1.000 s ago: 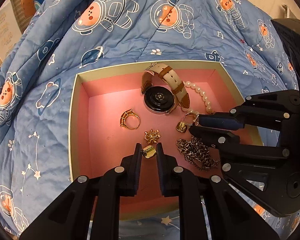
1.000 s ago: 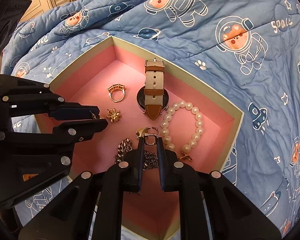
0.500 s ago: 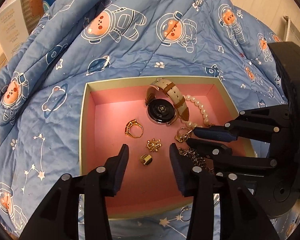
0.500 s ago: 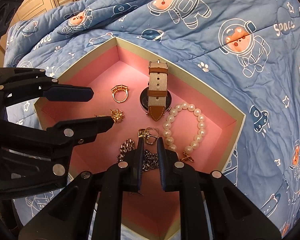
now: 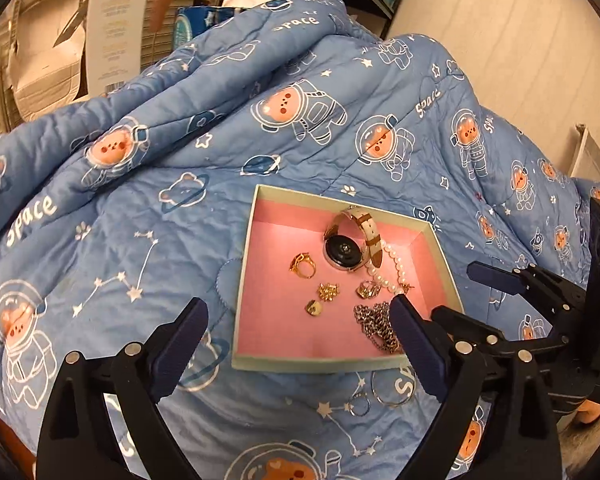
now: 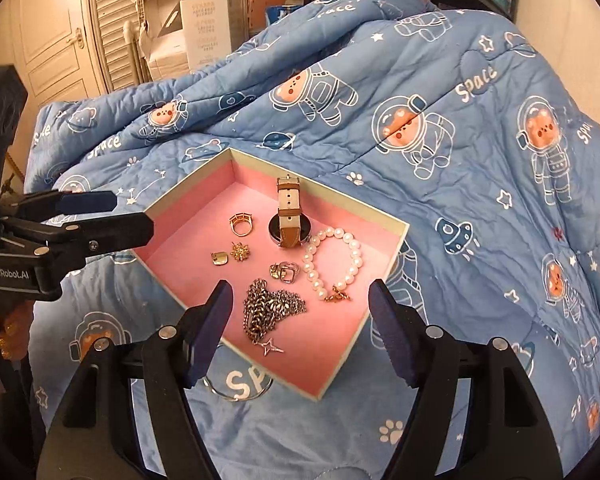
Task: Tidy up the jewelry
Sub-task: 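Open both tools in the box and withdraw them toward the last hoops, then grasp the small silver hoop with the left tool while the right tool grasps the large hoop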
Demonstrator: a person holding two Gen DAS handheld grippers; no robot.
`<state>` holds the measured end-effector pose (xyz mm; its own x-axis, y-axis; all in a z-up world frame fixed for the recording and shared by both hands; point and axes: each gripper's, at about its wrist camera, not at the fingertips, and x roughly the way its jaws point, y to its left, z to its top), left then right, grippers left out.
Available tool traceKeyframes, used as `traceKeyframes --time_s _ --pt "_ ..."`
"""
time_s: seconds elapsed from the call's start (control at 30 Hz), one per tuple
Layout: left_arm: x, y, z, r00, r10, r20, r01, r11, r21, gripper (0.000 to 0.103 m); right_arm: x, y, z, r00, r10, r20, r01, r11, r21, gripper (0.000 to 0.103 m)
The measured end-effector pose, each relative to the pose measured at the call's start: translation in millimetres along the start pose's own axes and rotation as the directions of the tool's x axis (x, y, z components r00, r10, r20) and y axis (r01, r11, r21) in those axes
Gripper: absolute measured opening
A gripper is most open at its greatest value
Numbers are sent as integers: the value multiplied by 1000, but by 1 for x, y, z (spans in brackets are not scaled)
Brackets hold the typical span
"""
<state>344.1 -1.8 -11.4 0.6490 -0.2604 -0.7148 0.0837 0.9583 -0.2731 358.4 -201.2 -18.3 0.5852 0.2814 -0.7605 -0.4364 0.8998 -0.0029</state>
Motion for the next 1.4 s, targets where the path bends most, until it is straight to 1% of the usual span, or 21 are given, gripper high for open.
traceKeyframes --time_s 0.1,0.17,0.23,0.3,0.4,0.47,0.6,0.7,0.97,1.2,1.27,1.33,1.4 --pt "-10 7 -21 1000 16 10 -16 1000 -20 90 -15 4 -17 1000 10 25 -10 999 34 70" --pt "-14 8 -35 999 40 16 -40 999 -12 90 -23 10 -31 999 8 35 -10 999 36 70" --pt "-19 8 -50 997 71 39 -71 998 -1 90 -28 18 -43 999 5 40 -7 999 36 70" --pt "-25 8 -65 994 97 58 -98 995 8 90 -29 24 -54 999 27 34 -29 998 49 71" --pt "-30 6 -83 992 115 58 -116 993 12 91 -23 30 -70 999 36 28 -39 996 84 70" --pt "-34 4 -95 991 120 64 -121 993 12 91 -13 32 -78 999 47 9 -48 992 113 70" --pt "-43 0 -112 988 135 72 -137 990 26 93 8 36 -89 999 39 -36 -34 990 136 70" --pt "-44 -2 -119 991 123 60 -125 992 34 93 22 37 -92 998 31 -60 -22 989 146 70" --pt "-44 3 -125 994 99 51 -99 995 5 93 40 43 -84 997 -7 -72 16 992 126 70" --pt "-41 -6 -128 993 105 50 -108 992 63 93 46 43 -79 997 -20 -70 30 989 147 70" --pt "-39 -8 -128 994 96 50 -99 992 74 93 46 43 -78 998 -23 -65 32 988 149 67" --pt "-38 -9 -127 995 89 46 -93 992 83 93 44 43 -79 998 -19 -54 27 989 146 56" --pt "-36 -10 -126 996 81 43 -84 992 89 92 43 42 -80 999 -16 -49 23 989 147 53"
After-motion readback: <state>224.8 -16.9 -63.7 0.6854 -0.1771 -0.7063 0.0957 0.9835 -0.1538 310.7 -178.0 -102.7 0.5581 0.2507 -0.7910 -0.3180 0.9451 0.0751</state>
